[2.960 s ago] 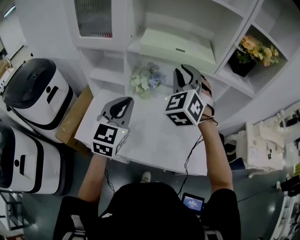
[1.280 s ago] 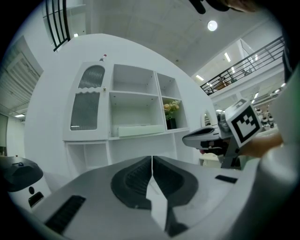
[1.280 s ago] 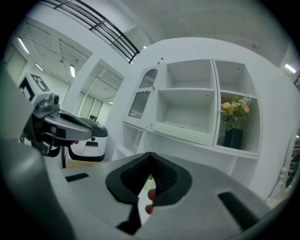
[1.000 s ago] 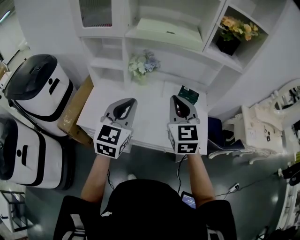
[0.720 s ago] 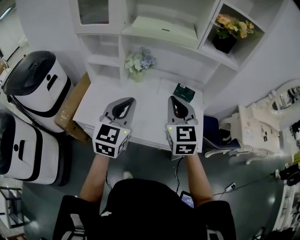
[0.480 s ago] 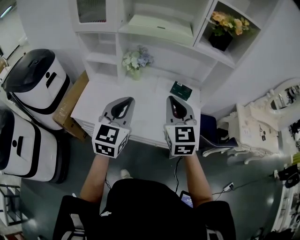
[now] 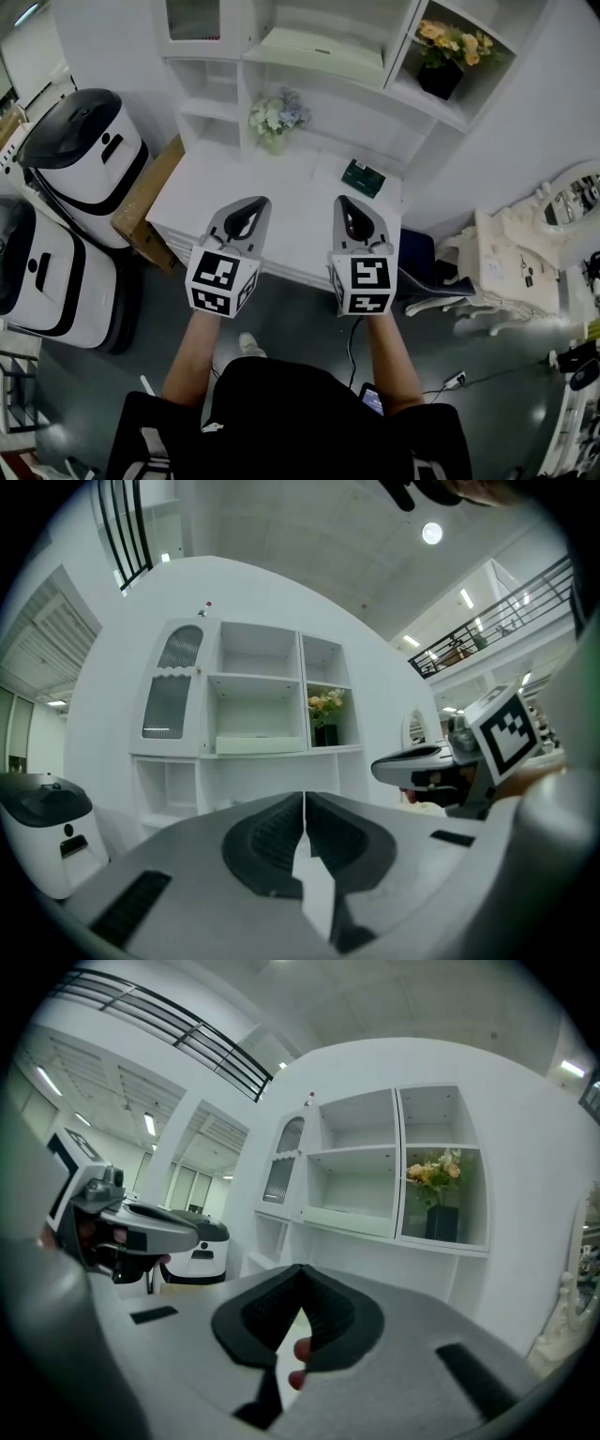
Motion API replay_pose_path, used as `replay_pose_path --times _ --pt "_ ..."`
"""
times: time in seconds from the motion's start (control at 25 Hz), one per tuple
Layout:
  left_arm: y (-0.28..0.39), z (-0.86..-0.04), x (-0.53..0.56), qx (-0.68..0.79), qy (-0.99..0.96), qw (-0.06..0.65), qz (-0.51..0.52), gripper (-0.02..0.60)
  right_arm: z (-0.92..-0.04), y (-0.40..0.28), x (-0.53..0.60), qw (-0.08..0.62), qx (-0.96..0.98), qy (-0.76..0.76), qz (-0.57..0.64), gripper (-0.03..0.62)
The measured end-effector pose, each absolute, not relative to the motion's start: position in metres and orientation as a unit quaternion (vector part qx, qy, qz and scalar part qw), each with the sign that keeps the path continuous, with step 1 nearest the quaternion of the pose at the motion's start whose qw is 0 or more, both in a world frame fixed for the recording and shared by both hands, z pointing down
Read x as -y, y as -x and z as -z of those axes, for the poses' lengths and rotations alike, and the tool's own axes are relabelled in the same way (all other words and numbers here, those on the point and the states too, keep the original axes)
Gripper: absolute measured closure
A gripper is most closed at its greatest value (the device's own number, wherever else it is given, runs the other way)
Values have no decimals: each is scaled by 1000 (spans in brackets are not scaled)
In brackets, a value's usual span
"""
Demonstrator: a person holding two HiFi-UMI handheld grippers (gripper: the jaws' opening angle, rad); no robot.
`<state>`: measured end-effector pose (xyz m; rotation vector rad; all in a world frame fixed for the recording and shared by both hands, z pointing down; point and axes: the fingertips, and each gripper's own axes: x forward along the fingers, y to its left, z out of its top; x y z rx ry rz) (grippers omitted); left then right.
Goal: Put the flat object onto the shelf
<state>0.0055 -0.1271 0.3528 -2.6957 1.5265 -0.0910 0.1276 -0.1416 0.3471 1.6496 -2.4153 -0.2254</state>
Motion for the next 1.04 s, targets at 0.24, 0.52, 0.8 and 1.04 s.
replay_pose_path --times 0.24,0.52,0.8,1.04 --pt "-12 -351 106 -498 866 24 30 572 -347 -132 123 94 823 -555 73 595" --pt "-21 -355 83 -498 866 23 35 572 -349 -143 101 91 823 -556 71 594" --pt "-27 -354 65 -499 865 28 38 572 -347 -148 85 89 823 -556 78 594" --pt "-27 -354 55 -502 863 30 38 572 -349 -148 75 90 825 -552 78 595"
